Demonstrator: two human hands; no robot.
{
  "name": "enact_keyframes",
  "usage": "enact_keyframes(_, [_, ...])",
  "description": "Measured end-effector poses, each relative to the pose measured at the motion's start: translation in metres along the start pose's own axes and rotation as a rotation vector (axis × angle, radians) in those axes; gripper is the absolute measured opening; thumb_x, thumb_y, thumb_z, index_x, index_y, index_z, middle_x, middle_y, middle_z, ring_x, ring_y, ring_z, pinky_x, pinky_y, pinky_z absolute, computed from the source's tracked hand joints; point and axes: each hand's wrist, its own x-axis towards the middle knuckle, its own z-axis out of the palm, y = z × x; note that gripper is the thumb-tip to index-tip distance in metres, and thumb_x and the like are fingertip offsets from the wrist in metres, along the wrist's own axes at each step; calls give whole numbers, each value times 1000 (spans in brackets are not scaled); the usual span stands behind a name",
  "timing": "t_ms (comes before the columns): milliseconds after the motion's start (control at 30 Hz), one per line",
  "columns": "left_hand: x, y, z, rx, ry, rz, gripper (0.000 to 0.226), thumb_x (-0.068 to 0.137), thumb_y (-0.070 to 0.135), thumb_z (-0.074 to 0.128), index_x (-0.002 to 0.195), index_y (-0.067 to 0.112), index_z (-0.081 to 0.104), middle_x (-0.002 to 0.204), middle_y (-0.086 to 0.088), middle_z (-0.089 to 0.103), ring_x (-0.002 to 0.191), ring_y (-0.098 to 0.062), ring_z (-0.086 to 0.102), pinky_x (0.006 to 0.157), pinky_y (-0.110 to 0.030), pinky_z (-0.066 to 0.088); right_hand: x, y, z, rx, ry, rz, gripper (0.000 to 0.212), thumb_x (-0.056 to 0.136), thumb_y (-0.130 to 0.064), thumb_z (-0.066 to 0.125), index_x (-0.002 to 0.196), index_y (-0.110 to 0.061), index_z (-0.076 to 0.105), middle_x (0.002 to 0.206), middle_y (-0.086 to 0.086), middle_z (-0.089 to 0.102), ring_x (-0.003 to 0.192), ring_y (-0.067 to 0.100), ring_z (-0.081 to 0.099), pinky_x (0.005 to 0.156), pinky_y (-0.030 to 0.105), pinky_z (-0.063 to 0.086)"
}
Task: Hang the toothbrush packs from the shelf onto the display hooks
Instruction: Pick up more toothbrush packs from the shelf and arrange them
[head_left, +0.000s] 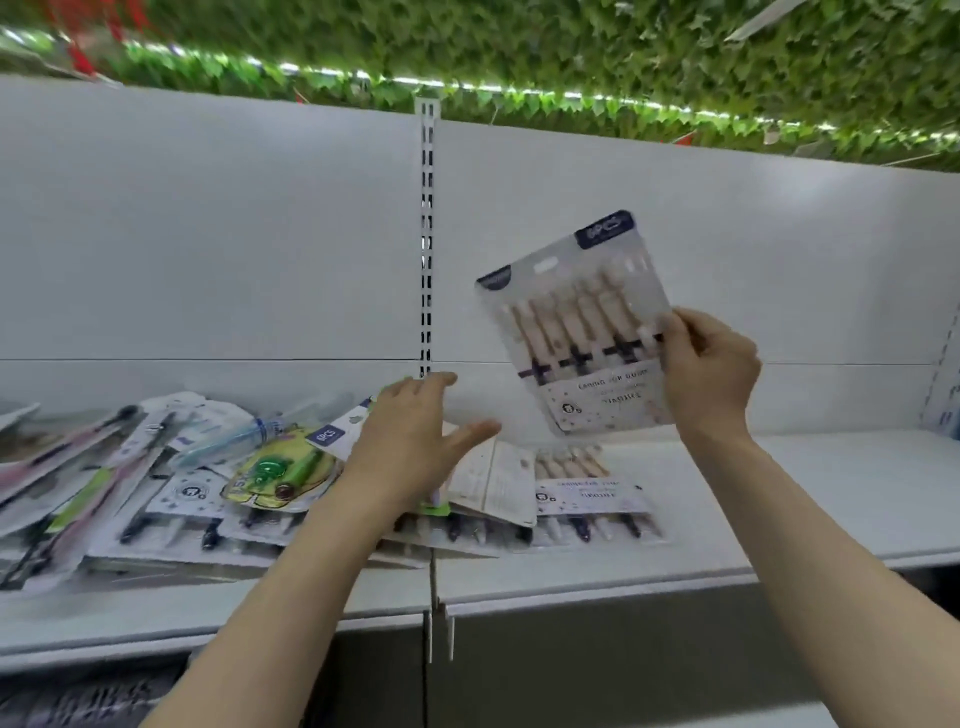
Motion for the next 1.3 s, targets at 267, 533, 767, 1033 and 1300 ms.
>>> enact_keyframes(267, [1, 49, 9, -543, 209, -142, 76, 84, 44, 74, 145, 25, 34, 115, 5, 66, 106, -13, 64, 95, -38, 52, -7, -26, -3, 552, -196, 487, 19, 96, -20, 64, 88, -4, 71, 84, 2, 65, 76, 14, 57, 70, 29, 53])
enact_keyframes(533, [-15, 21, -6, -439, 312, -238, 51, 83, 37, 76, 128, 24, 55, 100, 5, 67, 90, -8, 64, 76, -23, 50, -41, -14, 7, 647, -592, 494, 41, 88, -17, 76, 125, -21, 59, 100, 10, 77, 89, 29, 75, 67, 43, 63])
enact_keyframes(767, [-30, -18, -9, 205, 64, -459, 81, 81, 75, 52, 137, 16, 50, 134, -13, 53, 126, -31, 48, 98, -43, 46, -42, 5, 10, 748, -407, 540, 41, 89, -11, 73, 126, -19, 59, 100, 7, 76, 79, 19, 76, 55, 35, 60])
enact_keyframes(1033, [-24, -1, -1, 202, -10, -455, 93, 75, 61, 73, 147, 17, 33, 140, -15, 45, 122, -34, 51, 91, -39, 45, -43, 17, 6, 704, -395, 536, 46, 88, -15, 75, 130, -24, 59, 98, 4, 77, 82, 21, 77, 60, 47, 62])
enact_keyframes(1300, [-28, 13, -4, 161, 105, -457, 112, 71, 41, 85, 152, 8, 16, 131, -24, 49, 116, -40, 53, 83, -37, 42, -40, 24, -13, 700, -405, 496, 44, 89, -16, 73, 130, -24, 58, 100, 5, 77, 89, 24, 76, 66, 51, 63])
